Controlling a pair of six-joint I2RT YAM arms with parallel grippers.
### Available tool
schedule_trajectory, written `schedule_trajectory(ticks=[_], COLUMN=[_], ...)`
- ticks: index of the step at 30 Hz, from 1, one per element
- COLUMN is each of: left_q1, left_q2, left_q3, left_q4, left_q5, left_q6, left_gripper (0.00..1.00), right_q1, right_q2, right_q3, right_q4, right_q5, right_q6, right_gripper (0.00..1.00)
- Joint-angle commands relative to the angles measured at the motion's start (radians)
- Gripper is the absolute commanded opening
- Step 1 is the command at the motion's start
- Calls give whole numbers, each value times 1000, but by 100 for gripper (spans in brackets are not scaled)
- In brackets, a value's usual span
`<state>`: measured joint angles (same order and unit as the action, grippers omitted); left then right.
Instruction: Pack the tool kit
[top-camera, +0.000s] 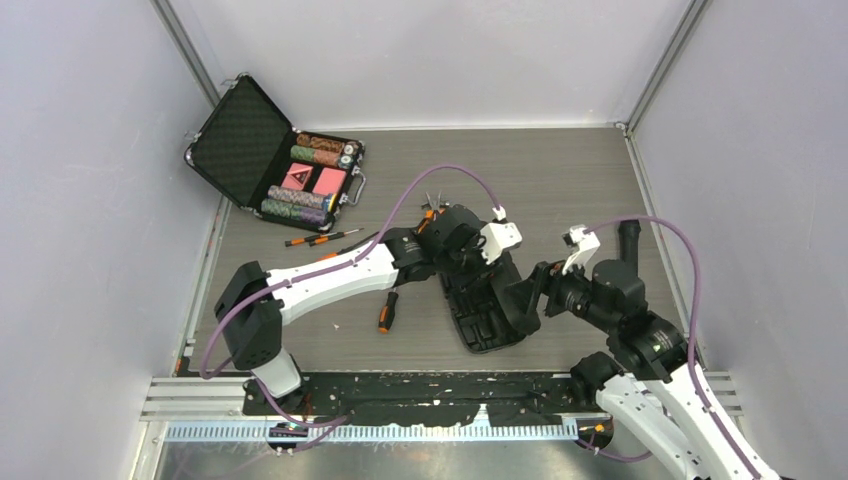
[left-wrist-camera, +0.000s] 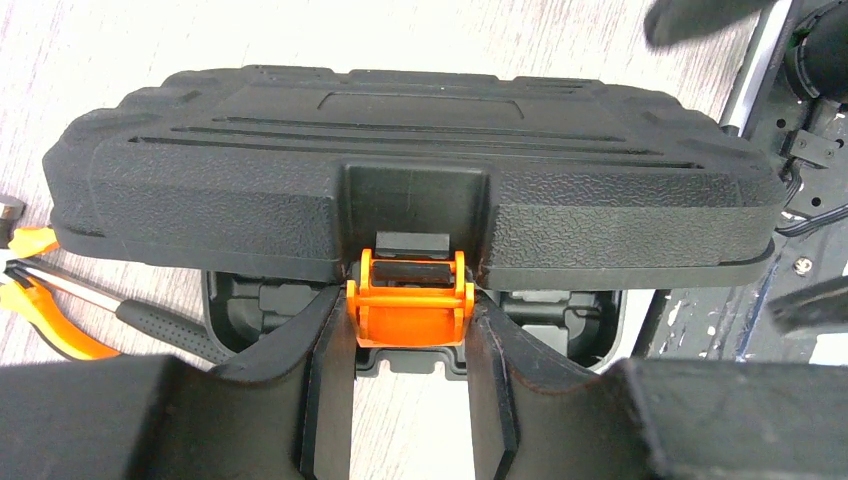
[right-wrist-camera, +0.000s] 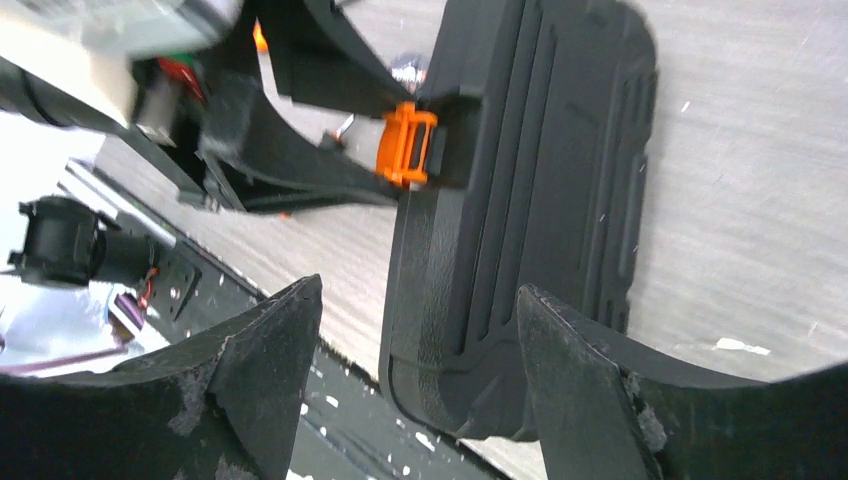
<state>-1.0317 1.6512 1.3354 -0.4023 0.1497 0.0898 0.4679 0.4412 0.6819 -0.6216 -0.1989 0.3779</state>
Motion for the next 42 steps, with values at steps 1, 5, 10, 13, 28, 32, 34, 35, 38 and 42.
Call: schedule_trajectory(ticks=[1, 5, 10, 13, 28, 32, 34, 35, 38, 42], left_q1=[3, 4, 4, 3, 46, 59, 59, 59, 61, 61], left_q2=[4, 3, -7, -10, -172, -273, -320, -334, -336, -273], left_q3=[43, 55, 62, 66, -26, -142, -218, -253, -338, -367], left_q4=[23, 25, 28, 28, 93, 152, 186, 206, 252, 276], left_q5=[-25, -27, -24, -16, -122, -223, -287, -314, -337, -307], left_q6=[-8, -26, -48, -59, -183, -283, -363, -415, -572, -689], left_gripper=[12, 12, 12, 12, 75, 90, 90, 90, 90, 92], right_q1=[105, 186, 283, 345, 441, 441, 440, 440, 440, 440], right_q2=[18, 55, 147, 200, 289, 292, 290, 289, 288, 292], right_q3=[-35, -41, -34, -18, 11, 10, 12, 13, 22, 23], right_q4=[-11, -15, -30, -44, -73, -78, -77, -74, -68, -64], right_q5=[73, 202, 376, 511, 722, 732, 733, 729, 724, 730], right_q6=[64, 78, 83, 92, 152, 167, 167, 167, 167, 166], right_gripper=[76, 76, 77, 77, 45, 41, 39, 39, 39, 39])
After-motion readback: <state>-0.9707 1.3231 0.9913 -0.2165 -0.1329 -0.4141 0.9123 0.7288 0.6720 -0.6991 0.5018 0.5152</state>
